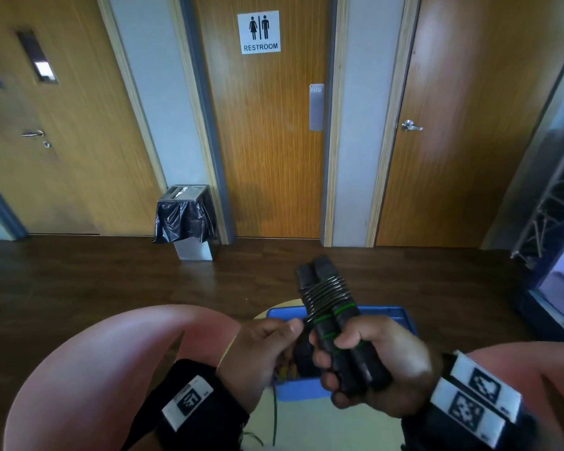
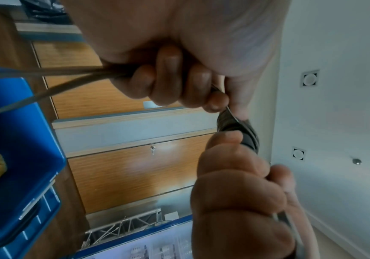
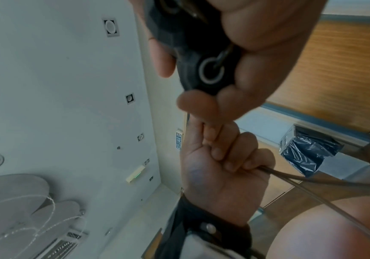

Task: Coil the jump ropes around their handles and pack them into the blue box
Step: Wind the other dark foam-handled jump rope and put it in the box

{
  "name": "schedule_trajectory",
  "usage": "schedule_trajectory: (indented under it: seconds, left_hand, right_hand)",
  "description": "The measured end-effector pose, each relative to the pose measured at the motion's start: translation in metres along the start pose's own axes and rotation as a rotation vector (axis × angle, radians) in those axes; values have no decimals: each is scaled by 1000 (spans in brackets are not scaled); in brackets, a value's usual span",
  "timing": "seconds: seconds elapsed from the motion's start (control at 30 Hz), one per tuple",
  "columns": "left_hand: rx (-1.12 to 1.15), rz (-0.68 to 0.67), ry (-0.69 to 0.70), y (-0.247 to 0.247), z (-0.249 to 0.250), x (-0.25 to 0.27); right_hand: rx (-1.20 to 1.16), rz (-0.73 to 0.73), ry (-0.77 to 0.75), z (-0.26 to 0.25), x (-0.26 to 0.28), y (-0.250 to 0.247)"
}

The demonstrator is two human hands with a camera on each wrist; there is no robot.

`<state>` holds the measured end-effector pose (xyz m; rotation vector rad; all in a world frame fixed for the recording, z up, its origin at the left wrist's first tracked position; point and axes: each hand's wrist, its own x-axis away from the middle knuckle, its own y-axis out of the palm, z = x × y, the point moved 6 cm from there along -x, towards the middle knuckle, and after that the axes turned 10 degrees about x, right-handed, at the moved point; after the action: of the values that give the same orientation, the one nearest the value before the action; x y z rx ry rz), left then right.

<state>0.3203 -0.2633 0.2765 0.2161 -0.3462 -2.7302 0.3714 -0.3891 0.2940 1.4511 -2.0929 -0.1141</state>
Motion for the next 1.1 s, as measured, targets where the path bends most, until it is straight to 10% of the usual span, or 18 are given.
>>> schedule_trajectory:
  seconds: [0.37,0.77,1.1]
  left_hand:
    - [-97,-38,-26,-41,14,0]
    - [-64,-225,73,-50,50,3]
    - [-173,-106,172,-73,57,-1]
  right_hand:
    - [183,347,-174,7,-9,10]
    - [119,-21,-410,-5,-14,62]
    - [24,89,-402,-5,-24,70]
